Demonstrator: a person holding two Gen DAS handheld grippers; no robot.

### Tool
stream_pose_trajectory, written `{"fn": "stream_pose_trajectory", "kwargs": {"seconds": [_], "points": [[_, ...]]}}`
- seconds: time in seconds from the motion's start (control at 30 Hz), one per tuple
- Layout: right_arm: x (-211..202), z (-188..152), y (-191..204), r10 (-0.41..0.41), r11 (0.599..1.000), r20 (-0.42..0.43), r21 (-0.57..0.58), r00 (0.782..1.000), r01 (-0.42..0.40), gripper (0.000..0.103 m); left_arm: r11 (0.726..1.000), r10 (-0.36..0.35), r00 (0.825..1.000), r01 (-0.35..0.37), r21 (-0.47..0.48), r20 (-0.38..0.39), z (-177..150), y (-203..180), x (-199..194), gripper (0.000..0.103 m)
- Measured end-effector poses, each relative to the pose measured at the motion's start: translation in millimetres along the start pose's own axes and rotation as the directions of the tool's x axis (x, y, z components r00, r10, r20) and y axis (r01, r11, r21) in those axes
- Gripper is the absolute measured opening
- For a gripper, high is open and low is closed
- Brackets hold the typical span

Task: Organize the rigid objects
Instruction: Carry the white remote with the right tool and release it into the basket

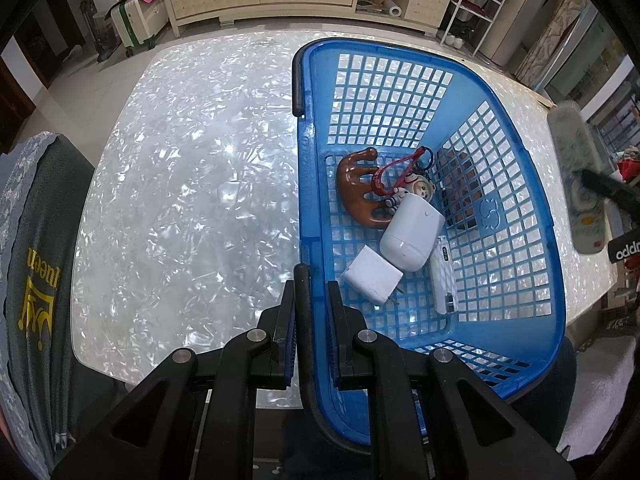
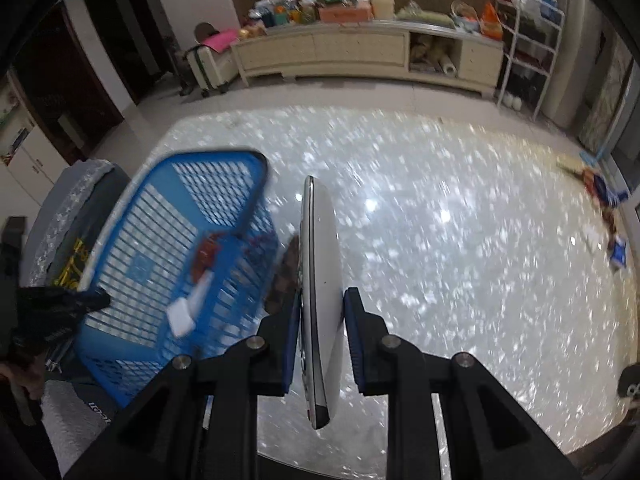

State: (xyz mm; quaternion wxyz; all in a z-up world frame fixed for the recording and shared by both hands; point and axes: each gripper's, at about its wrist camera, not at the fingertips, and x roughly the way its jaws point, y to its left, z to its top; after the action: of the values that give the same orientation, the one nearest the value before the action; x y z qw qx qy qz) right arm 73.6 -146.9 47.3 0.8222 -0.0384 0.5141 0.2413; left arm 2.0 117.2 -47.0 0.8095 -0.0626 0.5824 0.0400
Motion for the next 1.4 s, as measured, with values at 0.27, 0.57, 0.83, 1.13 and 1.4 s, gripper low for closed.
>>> {"fn": "stream_pose_trajectory", "kwargs": {"seconds": [0.27, 0.57, 0.83, 1.13, 1.4], "points": [[-14, 24, 58, 0.051, 0.991, 0.053, -0.130, 0.997, -0.043, 0.021, 1.000, 0.009, 1.000, -0.009, 0.004, 0.003, 0, -1, 0, 0.014], [17, 20, 105, 0.074, 0.965, -0.004, -0.253, 0.997, -0.073, 0.021, 1.000, 0.012, 1.000, -0.012, 0.005, 0.008, 0, 0, -1, 0.014], [45, 13, 125, 0.089, 0.949, -0.064, -0.296, 0.994, -0.104, 0.021, 1.000, 0.011, 1.000, -0.011, 0.004, 0.009, 0, 0, -1, 0.014], [67, 6, 135, 0.058, 0.937, -0.104, -0.338, 0.993, -0.090, 0.021, 1.000, 0.013, 1.000, -0.013, 0.008, 0.012, 0, 1, -1, 0.014], [83, 3, 134, 0.046, 0.940, -0.121, -0.332, 0.992, -0.084, 0.021, 1.000, 0.011, 1.000, -0.011, 0.007, 0.012, 1, 0, -1, 0.014]]}}
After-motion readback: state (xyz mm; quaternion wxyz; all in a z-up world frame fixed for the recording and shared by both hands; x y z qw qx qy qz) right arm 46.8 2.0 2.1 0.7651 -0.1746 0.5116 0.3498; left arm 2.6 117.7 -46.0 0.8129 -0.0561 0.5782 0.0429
